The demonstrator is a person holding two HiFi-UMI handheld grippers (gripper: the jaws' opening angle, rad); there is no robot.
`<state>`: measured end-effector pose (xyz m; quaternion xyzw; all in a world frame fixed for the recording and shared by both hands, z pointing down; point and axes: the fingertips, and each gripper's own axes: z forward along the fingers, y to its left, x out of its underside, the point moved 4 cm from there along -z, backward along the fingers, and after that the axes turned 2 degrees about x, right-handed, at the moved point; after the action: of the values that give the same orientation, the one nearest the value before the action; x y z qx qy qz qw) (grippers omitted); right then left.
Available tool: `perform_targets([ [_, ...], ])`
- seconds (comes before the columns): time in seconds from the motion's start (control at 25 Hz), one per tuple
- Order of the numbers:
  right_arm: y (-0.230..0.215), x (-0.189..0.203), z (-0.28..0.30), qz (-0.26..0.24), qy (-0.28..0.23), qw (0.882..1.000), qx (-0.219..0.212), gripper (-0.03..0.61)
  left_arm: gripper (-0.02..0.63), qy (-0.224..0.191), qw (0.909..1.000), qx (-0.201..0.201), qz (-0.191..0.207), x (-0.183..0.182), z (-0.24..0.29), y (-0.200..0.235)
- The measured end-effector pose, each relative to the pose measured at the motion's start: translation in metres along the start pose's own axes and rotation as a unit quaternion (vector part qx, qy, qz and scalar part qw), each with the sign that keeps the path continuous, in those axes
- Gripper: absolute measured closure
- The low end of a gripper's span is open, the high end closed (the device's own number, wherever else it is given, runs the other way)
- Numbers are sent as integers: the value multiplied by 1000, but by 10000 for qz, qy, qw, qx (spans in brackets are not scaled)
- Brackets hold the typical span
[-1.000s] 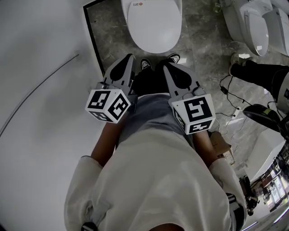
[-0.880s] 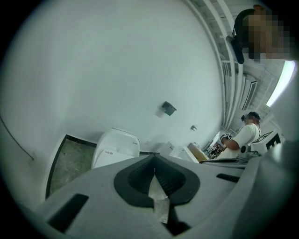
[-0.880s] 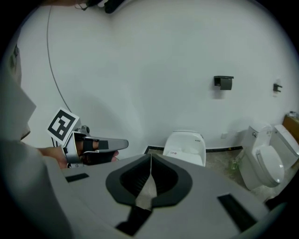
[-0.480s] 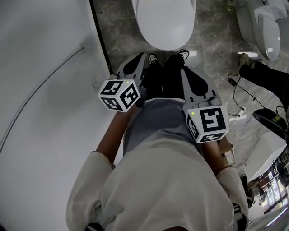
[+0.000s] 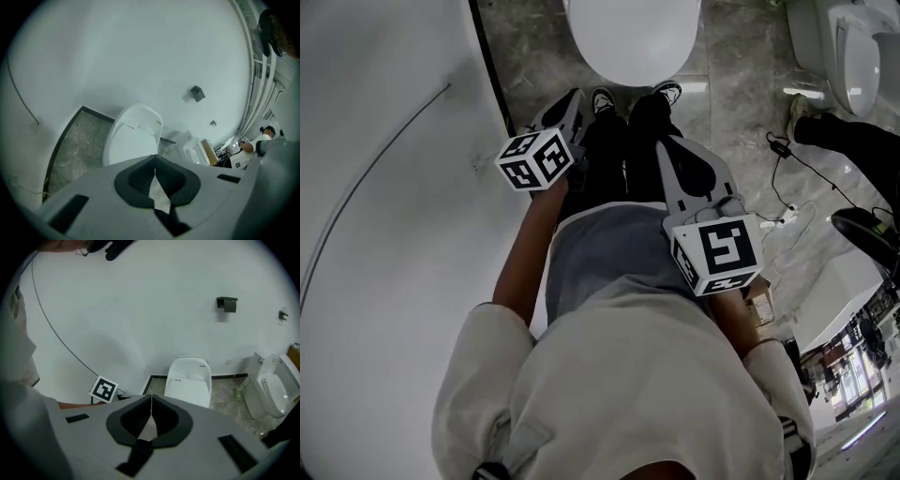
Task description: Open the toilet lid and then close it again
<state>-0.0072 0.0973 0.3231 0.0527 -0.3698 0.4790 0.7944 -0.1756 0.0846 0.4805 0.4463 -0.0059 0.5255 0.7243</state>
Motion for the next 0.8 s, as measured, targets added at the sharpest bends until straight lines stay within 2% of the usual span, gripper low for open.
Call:
perform_targets([
  [0.16,-2,9,1,135,68,9999,-62,568,609,100,9997,-73,-204,24,21,18],
  [0.28,3,14,4,8,145,9995,-264,568,609,201,9991,-79,-364,45,46,33],
  [0.44,6,27,6,23,330,9989,-323,568,609,771,9964,-223,-258,95,75,64],
  [0.56,3,34,4,52,427,9986,-295,568,609,1035,9918,-507,-548,128,86,91],
  [0.72,0,43,4,68,553,9980,-283,568,609,893,9876,-695,-1087,144,97,113],
  [0.8,-1,46,4,7,638,9974,-327,568,609,934,9857,-768,-1177,148,106,119],
])
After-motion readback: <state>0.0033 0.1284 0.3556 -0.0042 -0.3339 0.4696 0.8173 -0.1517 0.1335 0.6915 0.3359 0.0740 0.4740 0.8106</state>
